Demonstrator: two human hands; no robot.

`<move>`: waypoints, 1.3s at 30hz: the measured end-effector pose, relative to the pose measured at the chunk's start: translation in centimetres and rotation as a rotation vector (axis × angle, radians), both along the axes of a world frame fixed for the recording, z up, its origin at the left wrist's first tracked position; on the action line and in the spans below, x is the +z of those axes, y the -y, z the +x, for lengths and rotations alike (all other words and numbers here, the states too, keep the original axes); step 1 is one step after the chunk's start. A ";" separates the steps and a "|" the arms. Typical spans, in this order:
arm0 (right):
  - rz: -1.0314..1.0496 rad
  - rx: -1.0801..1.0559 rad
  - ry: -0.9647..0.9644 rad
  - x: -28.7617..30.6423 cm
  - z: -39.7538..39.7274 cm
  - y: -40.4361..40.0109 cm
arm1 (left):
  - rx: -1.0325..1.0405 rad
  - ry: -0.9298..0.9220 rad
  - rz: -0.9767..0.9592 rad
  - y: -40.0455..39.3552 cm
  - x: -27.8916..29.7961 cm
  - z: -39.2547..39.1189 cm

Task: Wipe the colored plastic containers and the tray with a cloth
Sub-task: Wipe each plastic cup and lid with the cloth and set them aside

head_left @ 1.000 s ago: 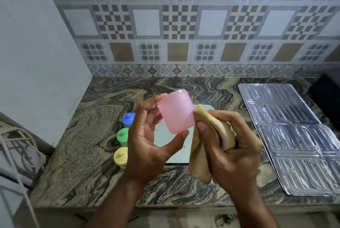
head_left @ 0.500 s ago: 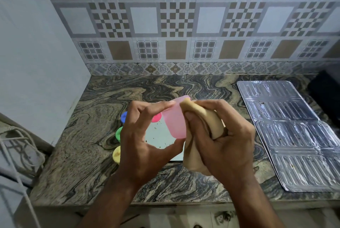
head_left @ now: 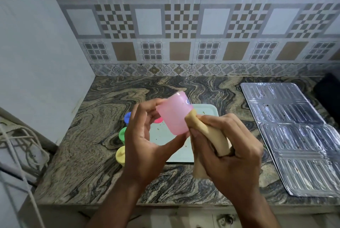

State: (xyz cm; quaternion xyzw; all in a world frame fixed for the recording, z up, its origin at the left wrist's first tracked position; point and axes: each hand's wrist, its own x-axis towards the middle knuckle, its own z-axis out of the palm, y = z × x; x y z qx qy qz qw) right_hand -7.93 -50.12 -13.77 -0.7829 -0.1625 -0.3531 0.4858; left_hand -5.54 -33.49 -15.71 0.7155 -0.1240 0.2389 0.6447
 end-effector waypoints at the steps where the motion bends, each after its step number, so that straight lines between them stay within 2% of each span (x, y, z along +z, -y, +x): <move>1: -0.017 -0.005 -0.005 0.1 0.0 0.1 | 0.055 0.035 0.106 -0.1 0.1 0.0; 4: -0.012 -0.027 -0.028 0.5 0.4 0.0 | 0.132 0.092 0.307 -0.1 0.3 -0.2; 9: 0.170 0.008 -0.138 1.6 1.9 0.2 | 0.064 0.166 0.291 -0.4 -0.3 -0.2; 12: 0.305 0.075 -0.221 1.4 2.9 0.6 | 0.008 0.129 0.155 -0.4 -0.9 0.0; 15: 0.384 0.095 -0.187 0.6 2.4 0.8 | -0.013 0.001 -0.096 -0.1 -1.1 0.2; 18: 0.322 0.091 -0.110 -0.1 0.8 0.2 | -0.067 -0.055 -0.283 0.2 -0.9 0.1; 22: 0.250 0.077 -0.085 -0.7 0.3 -0.7 | -0.162 -0.130 -0.326 0.8 -0.9 0.1; 24: 0.211 0.039 -0.105 -0.9 0.6 -0.3 | -0.094 -0.127 -0.247 0.5 -1.1 0.3; 28: 0.086 0.007 -0.115 -0.5 0.8 0.2 | 0.135 -0.020 0.183 -0.4 -1.0 0.4; 31: 0.013 0.000 -0.118 0.3 1.2 -0.2 | 0.132 0.050 0.361 -0.3 -0.6 0.0; 33: 0.034 -0.008 -0.139 0.8 1.6 -0.6 | 0.130 0.080 0.377 -0.3 -0.8 -0.1; 39: 0.168 0.012 -0.266 0.6 3.4 0.1 | 0.137 0.090 0.240 -0.7 -1.6 -0.4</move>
